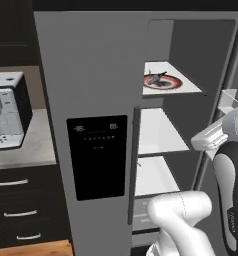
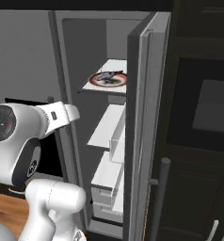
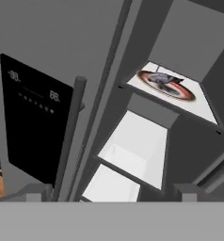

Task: Retrieve the fish from the fridge and place it on the saucepan with marinade on the stove.

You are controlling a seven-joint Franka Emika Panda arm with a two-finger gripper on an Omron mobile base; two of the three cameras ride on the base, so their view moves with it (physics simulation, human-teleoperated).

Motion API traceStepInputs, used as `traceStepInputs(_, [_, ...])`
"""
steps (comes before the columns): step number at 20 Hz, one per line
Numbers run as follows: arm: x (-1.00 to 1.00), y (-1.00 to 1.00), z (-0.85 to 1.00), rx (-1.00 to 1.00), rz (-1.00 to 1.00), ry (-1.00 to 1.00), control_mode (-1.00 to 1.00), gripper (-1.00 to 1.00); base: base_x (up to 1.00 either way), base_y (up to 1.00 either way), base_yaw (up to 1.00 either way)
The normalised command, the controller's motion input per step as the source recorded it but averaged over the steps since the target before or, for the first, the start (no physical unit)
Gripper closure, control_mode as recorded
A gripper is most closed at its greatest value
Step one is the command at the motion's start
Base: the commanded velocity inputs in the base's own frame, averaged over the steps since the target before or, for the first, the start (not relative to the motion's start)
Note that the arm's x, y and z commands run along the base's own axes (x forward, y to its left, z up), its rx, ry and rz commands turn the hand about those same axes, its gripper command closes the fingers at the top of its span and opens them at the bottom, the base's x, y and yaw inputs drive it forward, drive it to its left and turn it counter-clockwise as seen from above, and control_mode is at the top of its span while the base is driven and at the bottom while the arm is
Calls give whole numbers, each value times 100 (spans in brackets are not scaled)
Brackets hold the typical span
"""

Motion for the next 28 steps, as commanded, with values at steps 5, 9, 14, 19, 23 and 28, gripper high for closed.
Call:
traceStepInputs(5, [0,0,0,0,0,0,100,-100,55,-3,-1])
traceStepInputs(9, [0,0,0,0,0,0,100,-100,57,-5,0])
traceStepInputs(14, [0,0,0,0,0,0,100,-100,63,-7,-1])
traceStepInputs(19, [0,0,0,0,0,0,100,-100,70,-2,-1])
traceStepInputs(23, [0,0,0,0,0,0,100,-100,76,-1,0])
traceStepInputs(28, [0,0,0,0,0,0,100,-100,65,-8,2])
